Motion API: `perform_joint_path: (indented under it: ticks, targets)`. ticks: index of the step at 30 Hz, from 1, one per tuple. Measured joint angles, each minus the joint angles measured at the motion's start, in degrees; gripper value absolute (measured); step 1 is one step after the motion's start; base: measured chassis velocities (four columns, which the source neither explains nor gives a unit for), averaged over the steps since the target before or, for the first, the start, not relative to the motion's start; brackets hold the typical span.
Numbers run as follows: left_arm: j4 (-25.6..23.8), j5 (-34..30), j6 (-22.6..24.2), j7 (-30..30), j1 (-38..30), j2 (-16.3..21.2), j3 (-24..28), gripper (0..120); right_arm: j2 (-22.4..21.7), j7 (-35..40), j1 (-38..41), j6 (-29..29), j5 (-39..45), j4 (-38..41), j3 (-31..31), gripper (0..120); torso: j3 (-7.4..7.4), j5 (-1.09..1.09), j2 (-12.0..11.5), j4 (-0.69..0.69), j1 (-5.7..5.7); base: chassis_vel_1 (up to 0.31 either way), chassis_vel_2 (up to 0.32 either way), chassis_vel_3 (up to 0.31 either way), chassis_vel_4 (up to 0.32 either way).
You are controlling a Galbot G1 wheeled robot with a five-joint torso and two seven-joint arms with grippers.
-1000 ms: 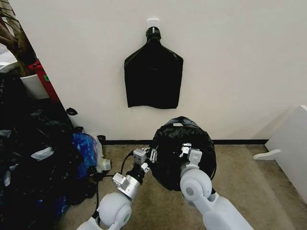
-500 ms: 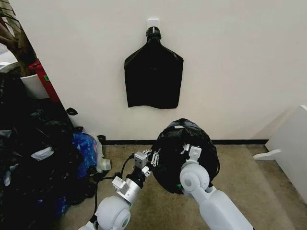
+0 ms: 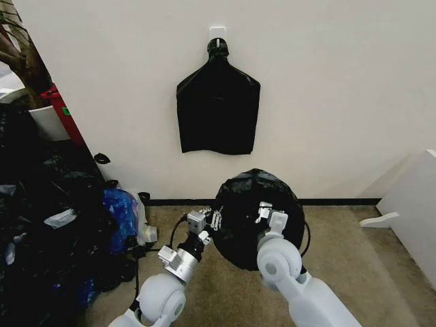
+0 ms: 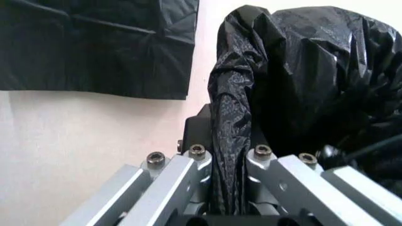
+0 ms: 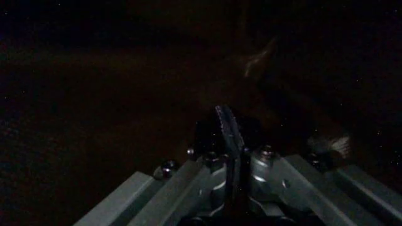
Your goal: Place the garbage bag over the trash bin.
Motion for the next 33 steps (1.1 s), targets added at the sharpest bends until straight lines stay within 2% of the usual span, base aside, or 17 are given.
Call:
perform_joint_path:
  ticks: [9, 18, 33]
  targets:
    - [-0.7, 0.0, 0.0, 0.0, 0.2, -0.1, -0.1, 3, 0.6, 0.3, -0.1, -0.5, -0.1, -1.8, -1.0, 0, 0.00, 0.00, 0.0, 0.01, 0.00, 0.000, 0.000, 0.000, 0.000]
    - [-0.2, 0.7, 0.0, 0.2, 0.3, -0.1, 0.2, 3, -0.2, 0.9, 1.6, -0.8, 0.1, 3.2, -1.4, 0, 0.00, 0.00, 0.0, 0.01, 0.00, 0.000, 0.000, 0.000, 0.000]
    - [-0.8, 2.4, -0.4, 1.8, 1.2, 0.4, 0.9, 3, 2.0, -0.8, 4.6, 0.2, -1.3, -2.7, -0.2, 0, 0.00, 0.00, 0.0, 0.01, 0.00, 0.000, 0.000, 0.000, 0.000]
